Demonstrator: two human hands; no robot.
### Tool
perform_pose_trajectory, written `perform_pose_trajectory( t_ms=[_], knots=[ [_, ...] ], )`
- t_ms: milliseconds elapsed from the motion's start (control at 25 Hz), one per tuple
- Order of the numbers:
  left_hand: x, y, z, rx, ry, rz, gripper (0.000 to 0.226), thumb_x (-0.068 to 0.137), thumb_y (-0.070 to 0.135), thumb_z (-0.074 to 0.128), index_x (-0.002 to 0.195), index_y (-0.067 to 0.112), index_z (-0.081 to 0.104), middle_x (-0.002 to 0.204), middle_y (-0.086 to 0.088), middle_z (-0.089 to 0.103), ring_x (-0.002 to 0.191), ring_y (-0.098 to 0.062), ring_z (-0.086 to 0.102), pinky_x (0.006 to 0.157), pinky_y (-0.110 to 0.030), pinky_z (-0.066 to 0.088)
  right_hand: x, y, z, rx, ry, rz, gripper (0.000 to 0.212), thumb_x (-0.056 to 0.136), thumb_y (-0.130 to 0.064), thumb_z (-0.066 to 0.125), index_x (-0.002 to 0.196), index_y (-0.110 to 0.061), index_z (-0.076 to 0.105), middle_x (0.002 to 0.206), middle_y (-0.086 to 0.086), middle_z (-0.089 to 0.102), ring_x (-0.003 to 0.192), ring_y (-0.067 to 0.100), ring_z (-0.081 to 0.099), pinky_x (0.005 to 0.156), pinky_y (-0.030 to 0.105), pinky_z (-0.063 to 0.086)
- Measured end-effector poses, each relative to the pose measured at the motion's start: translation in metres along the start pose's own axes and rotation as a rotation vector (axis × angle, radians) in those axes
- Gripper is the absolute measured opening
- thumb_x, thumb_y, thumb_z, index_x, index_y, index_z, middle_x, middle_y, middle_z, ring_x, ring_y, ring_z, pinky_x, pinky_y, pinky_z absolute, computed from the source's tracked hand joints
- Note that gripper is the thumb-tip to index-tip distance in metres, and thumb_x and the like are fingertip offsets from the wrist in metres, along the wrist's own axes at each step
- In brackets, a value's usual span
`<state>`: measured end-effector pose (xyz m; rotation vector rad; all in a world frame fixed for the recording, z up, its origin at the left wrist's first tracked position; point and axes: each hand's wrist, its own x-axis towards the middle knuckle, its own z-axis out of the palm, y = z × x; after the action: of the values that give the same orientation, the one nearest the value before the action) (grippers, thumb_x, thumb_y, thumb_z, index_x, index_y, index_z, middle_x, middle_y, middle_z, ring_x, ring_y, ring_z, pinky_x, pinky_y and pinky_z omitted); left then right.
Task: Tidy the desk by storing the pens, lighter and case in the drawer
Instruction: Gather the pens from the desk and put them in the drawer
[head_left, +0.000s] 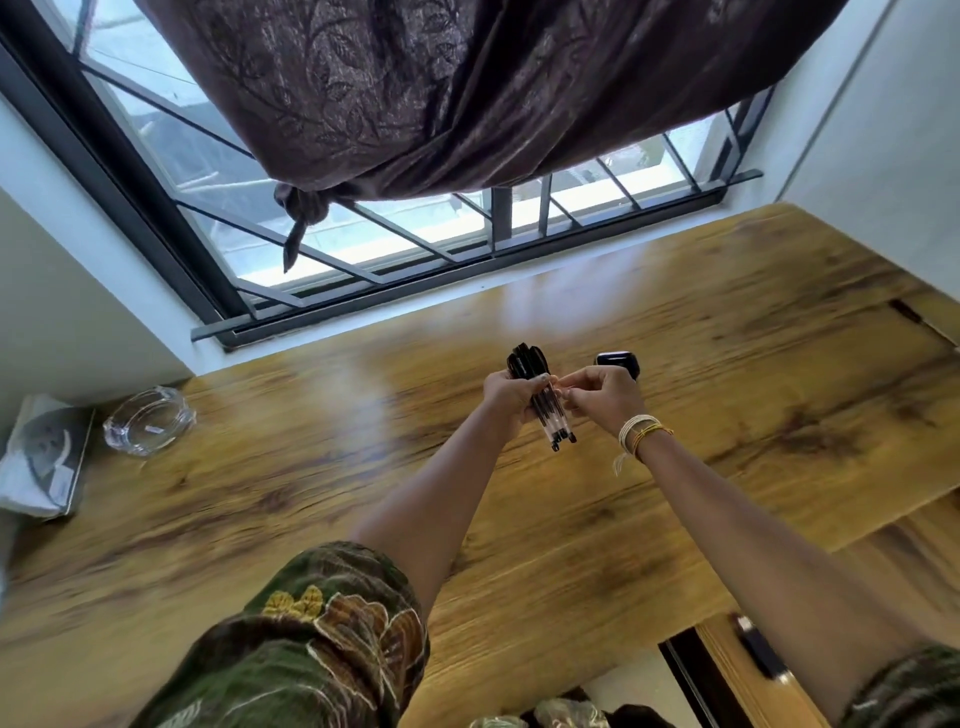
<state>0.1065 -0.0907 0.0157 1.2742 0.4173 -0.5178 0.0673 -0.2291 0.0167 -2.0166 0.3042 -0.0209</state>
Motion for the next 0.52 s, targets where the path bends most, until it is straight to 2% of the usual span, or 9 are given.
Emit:
perform_pose_trajectory(
  t_ms=[160, 320, 520],
  knots=[
    [-0.006, -0.004, 0.009, 0.020, -0.033, -0.007, 0.033, 0.084, -0.002, 0.067, 0.113, -0.014, 0.058, 0.100, -0.023, 0.071, 0.076, -0.029, 0.071, 0.077, -0.044, 0.060, -0.007, 0.005, -0.014, -0.003, 0.068, 0.015, 0.010, 0.081, 0.001, 0.067, 0.089, -0.001, 0.073, 0.073, 0.009, 0.071, 0.066, 0.020, 0.070, 0.062, 0.025, 0.060],
    [-0.006, -0.011, 0.027, 0.039, -0.043, -0.036, 0.027, 0.086, -0.003, 0.065, 0.111, -0.012, 0.058, 0.093, -0.019, 0.071, 0.078, -0.030, 0.071, 0.080, -0.045, 0.059, -0.004, 0.020, -0.035, -0.041, 0.184, 0.014, 0.010, 0.078, -0.004, 0.068, 0.083, -0.009, 0.075, 0.072, 0.007, 0.073, 0.069, 0.022, 0.072, 0.067, 0.034, 0.060],
    [-0.002, -0.025, 0.063, 0.053, -0.041, -0.074, 0.028, 0.088, -0.003, 0.063, 0.114, -0.009, 0.056, 0.097, -0.020, 0.071, 0.082, -0.029, 0.071, 0.071, -0.039, 0.059, 0.008, 0.044, -0.079, -0.109, 0.327, 0.065, 0.012, 0.076, -0.005, 0.063, 0.074, -0.014, 0.072, 0.070, 0.000, 0.069, 0.069, 0.020, 0.066, 0.070, 0.031, 0.055]
  ],
)
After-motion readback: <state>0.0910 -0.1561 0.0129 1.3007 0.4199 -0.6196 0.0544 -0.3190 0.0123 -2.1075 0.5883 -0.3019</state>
